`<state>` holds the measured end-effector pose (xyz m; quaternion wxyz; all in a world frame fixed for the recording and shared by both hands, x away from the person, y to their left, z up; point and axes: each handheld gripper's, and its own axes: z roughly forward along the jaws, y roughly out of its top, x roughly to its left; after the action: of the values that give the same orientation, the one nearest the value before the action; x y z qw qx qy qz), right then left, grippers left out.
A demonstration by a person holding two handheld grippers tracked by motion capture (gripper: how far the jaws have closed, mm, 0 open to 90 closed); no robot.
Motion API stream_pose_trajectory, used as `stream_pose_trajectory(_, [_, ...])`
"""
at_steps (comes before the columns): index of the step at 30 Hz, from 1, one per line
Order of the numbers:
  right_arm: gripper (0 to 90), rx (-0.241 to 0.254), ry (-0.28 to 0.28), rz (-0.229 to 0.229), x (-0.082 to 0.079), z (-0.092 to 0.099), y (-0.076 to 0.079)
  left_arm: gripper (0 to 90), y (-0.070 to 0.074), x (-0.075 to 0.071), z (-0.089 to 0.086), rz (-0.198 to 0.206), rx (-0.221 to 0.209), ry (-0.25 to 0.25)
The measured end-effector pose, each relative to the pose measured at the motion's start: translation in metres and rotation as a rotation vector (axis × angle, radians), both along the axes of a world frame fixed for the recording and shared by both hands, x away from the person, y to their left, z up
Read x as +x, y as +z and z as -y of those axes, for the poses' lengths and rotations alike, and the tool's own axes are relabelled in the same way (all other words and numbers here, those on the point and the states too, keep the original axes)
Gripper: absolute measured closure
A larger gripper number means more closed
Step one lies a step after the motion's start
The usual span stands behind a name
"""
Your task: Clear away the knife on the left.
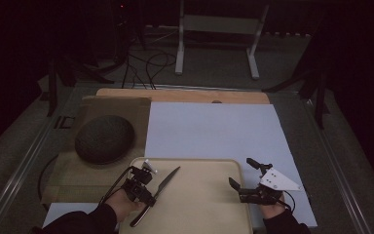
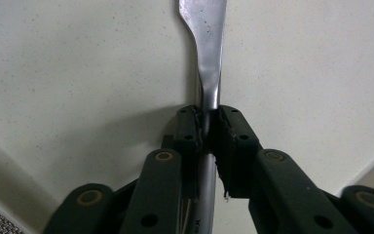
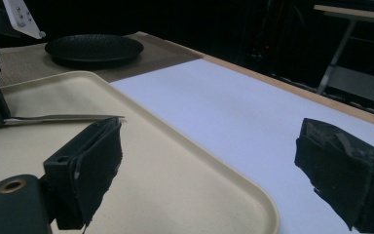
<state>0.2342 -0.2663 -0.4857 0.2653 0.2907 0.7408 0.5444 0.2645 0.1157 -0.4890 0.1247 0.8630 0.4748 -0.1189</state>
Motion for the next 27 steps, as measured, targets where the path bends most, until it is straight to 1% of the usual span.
stream_pose_trajectory(2, [9.6,-0.001,-0.001,0.000,0.000,0.000,0.000,78.5,0.001,0.000,0.001,0.011,-0.002,-0.001])
stream_pose_trajectory(3, [9.6,0.000,-0.002,0.001,0.000,0.000,0.000,78.4,0.002,0.000,0.001,0.025,0.007,-0.014])
stream_pose_trajectory(4, [9.6,0.001,-0.003,0.000,0.000,0.000,0.000,73.7,0.004,0.001,0.001,0.034,0.007,-0.010])
stream_pose_trajectory(5, [9.6,0.001,-0.003,0.000,0.000,0.001,0.000,73.3,0.006,0.002,0.000,0.035,-0.005,-0.005])
stream_pose_trajectory(7, [9.6,0.003,-0.003,-0.001,0.000,0.001,0.000,68.4,0.011,0.004,0.000,0.063,-0.005,-0.016])
stream_pose_trajectory(8, [9.6,0.003,-0.004,0.001,0.000,0.001,0.000,68.4,0.013,0.005,-0.001,0.068,-0.026,-0.016])
stream_pose_trajectory(9, [9.6,0.002,-0.004,-0.001,0.000,0.001,0.000,64.7,0.016,0.006,-0.001,0.085,-0.028,-0.024])
stream_pose_trajectory(10, [9.6,0.004,-0.003,-0.004,0.000,0.001,0.000,63.6,0.018,0.006,-0.001,0.099,-0.035,-0.033])
stream_pose_trajectory(11, [9.6,0.005,-0.004,-0.004,0.000,0.001,0.000,63.2,0.020,0.007,-0.002,0.107,-0.063,-0.037])
stream_pose_trajectory(12, [9.6,0.006,-0.003,-0.003,0.000,0.001,0.000,58.8,0.023,0.007,-0.002,0.121,-0.079,-0.038])
stream_pose_trajectory(13, [9.6,0.006,-0.003,-0.001,0.000,0.001,0.000,58.3,0.024,0.006,-0.002,0.136,-0.087,-0.058])
stream_pose_trajectory(14, [9.6,0.007,-0.002,0.000,0.000,0.001,0.000,56.3,0.026,0.006,-0.002,0.149,-0.105,-0.073])
stream_pose_trajectory(15, [9.6,0.006,-0.002,0.000,0.000,0.002,0.000,53.8,0.027,0.006,-0.002,0.162,-0.131,-0.068])
stream_pose_trajectory(16, [9.6,0.007,-0.004,-0.001,0.000,0.002,0.000,53.1,0.027,0.006,-0.002,0.162,-0.131,-0.068])
stream_pose_trajectory(17, [9.6,0.008,-0.004,-0.001,0.000,0.002,0.000,49.4,0.028,0.005,-0.001,0.201,-0.143,-0.111])
stream_pose_trajectory(18, [9.6,0.006,-0.003,-0.001,0.000,0.002,0.000,47.7,0.029,0.005,0.000,0.218,-0.157,-0.122])
stream_pose_trajectory(19, [9.6,0.006,-0.002,0.000,0.001,0.002,0.000,46.4,0.028,0.005,0.000,0.224,-0.178,-0.138])
stream_pose_trajectory(20, [9.6,0.006,-0.002,0.000,0.001,0.002,0.000,40.4,0.029,0.004,0.001,0.246,-0.185,-0.160])
stream_pose_trajectory(21, [9.6,0.006,-0.002,0.000,0.001,0.002,0.000,38.8,0.029,0.004,0.001,0.246,-0.185,-0.160])
stream_pose_trajectory(22, [9.6,0.007,-0.001,0.000,0.001,0.002,0.000,35.9,0.028,0.005,0.001,0.262,-0.206,-0.184])
stream_pose_trajectory(23, [9.6,0.007,-0.001,0.000,0.001,0.002,0.000,35.9,0.028,0.005,0.002,0.278,-0.210,-0.198])
stream_pose_trajectory(24, [9.6,0.006,0.000,-0.002,0.001,0.002,0.000,31.6,0.026,0.004,0.005,0.335,-0.224,-0.248])
stream_pose_trajectory(25, [9.6,0.006,0.000,-0.002,0.001,0.002,0.000,33.0,0.026,0.004,0.005,0.335,-0.224,-0.248])
stream_pose_trajectory(26, [9.7,0.008,0.002,-0.002,0.001,0.002,0.000,35.1,0.025,0.003,0.007,0.372,-0.230,-0.290])
stream_pose_trajectory(27, [9.6,0.008,0.003,-0.001,0.001,0.002,0.000,36.3,0.022,0.004,0.009,0.391,-0.259,-0.338])
